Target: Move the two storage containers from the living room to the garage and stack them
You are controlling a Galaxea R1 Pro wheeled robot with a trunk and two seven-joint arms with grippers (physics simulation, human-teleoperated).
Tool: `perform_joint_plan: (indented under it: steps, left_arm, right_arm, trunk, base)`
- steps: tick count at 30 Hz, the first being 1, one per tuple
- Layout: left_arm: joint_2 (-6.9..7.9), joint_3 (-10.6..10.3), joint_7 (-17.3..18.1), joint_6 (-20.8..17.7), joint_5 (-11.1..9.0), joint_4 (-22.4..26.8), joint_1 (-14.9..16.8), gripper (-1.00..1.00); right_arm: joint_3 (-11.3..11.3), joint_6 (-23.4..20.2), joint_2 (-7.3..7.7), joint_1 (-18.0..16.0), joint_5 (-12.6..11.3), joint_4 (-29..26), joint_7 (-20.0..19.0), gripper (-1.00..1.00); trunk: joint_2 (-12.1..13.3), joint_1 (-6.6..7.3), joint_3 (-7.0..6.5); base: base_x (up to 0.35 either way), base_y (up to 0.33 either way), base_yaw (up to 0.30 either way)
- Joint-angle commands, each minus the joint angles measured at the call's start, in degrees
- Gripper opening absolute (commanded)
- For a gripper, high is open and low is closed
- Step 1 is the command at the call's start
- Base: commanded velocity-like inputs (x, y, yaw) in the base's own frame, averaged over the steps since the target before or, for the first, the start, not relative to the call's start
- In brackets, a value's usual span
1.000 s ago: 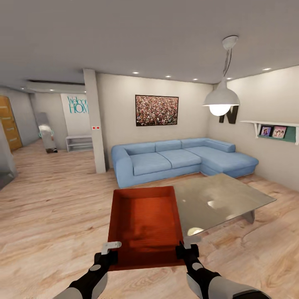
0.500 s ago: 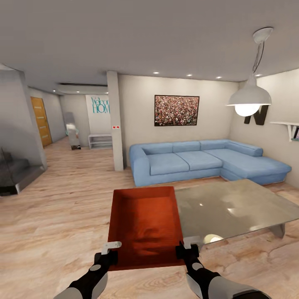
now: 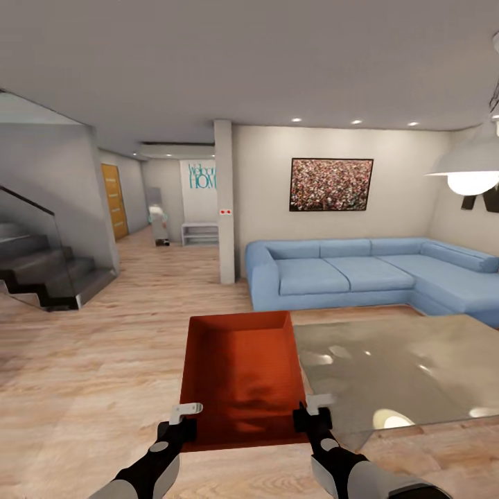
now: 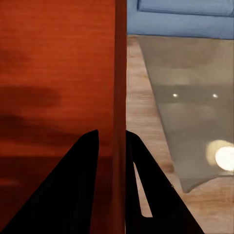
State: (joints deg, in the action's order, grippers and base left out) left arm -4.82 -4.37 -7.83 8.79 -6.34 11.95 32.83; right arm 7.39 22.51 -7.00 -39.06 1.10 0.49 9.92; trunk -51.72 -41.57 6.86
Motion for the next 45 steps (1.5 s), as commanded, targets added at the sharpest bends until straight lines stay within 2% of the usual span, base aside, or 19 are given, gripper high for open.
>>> perform_joint_plan:
  steps: [1, 36, 45]
  left_arm:
    - [0.77, -1.04, -0.60, 3.01, -0.07, 0.07, 0.05, -1.00]
    - [0.79, -1.08, -0.52, 3.08, 0.00, 0.10, 0.05, -1.00]
    - [0.78, -1.08, -0.52, 3.08, 0.01, 0.10, 0.05, -1.00]
  right_arm:
    - [-3.53, -0.18, -0.03, -0.06, 1.19, 0.13, -0.61, -1.00]
    - [-3.52, -0.18, -0.07, -0.06, 1.19, 0.13, -0.59, -1.00]
    - [-3.52, -0.18, -0.11, -0.06, 1.43, 0.13, -0.55, -1.00]
  trunk:
    - [-0.08, -0.03, 0.09]
    - [-0.08, -0.03, 0.09]
    - [-0.08, -0.03, 0.09]
  base:
    - [0.080, 0.000, 0.300]
    - [0.103, 0.000, 0.299]
    - [0.304, 0.000, 0.049]
